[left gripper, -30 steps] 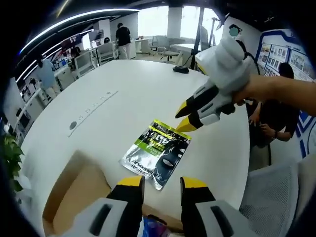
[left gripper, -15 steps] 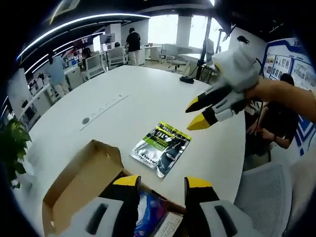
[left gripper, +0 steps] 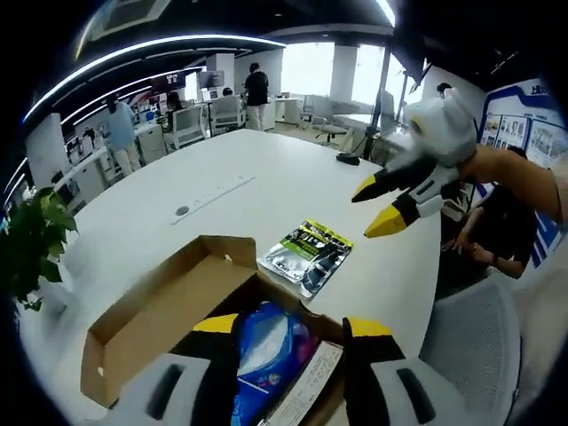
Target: Operate the shoe box by opening the lid, removing the specified soft item, and placing it in the target area until the item is outside and the box remains undamaged.
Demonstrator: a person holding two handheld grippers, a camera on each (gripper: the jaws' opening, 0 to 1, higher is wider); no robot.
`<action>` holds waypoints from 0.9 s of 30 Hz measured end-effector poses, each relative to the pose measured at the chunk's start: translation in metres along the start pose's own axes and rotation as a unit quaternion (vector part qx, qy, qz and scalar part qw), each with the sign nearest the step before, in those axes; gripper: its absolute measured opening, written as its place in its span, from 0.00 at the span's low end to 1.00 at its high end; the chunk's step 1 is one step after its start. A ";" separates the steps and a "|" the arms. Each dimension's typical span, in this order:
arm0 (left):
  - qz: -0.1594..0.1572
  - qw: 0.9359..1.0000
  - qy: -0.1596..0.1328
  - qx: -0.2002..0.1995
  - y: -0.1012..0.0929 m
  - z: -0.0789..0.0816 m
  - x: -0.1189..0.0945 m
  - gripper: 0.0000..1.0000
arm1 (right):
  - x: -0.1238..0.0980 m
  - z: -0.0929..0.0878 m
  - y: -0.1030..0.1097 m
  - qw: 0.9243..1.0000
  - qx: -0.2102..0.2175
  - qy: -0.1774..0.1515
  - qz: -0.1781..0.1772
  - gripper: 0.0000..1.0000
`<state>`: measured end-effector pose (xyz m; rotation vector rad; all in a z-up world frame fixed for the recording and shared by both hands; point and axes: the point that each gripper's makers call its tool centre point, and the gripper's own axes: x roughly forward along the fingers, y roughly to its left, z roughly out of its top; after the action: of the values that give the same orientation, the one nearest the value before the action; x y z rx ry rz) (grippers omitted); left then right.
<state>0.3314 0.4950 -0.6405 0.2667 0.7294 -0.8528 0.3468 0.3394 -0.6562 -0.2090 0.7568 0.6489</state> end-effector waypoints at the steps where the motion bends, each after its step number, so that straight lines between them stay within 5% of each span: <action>1: 0.002 1.000 -0.002 -0.001 0.002 -0.002 -0.003 0.49 | 0.000 0.001 0.004 1.000 0.000 -0.002 0.004 0.40; 27: 0.051 0.996 -0.037 -0.062 0.054 -0.065 -0.071 0.68 | 0.041 0.040 0.091 0.995 -0.017 -0.031 0.096 0.37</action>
<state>0.3107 0.6027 -0.6432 0.1598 0.6910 -0.7152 0.3361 0.4466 -0.6513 -0.1472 0.7119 0.8481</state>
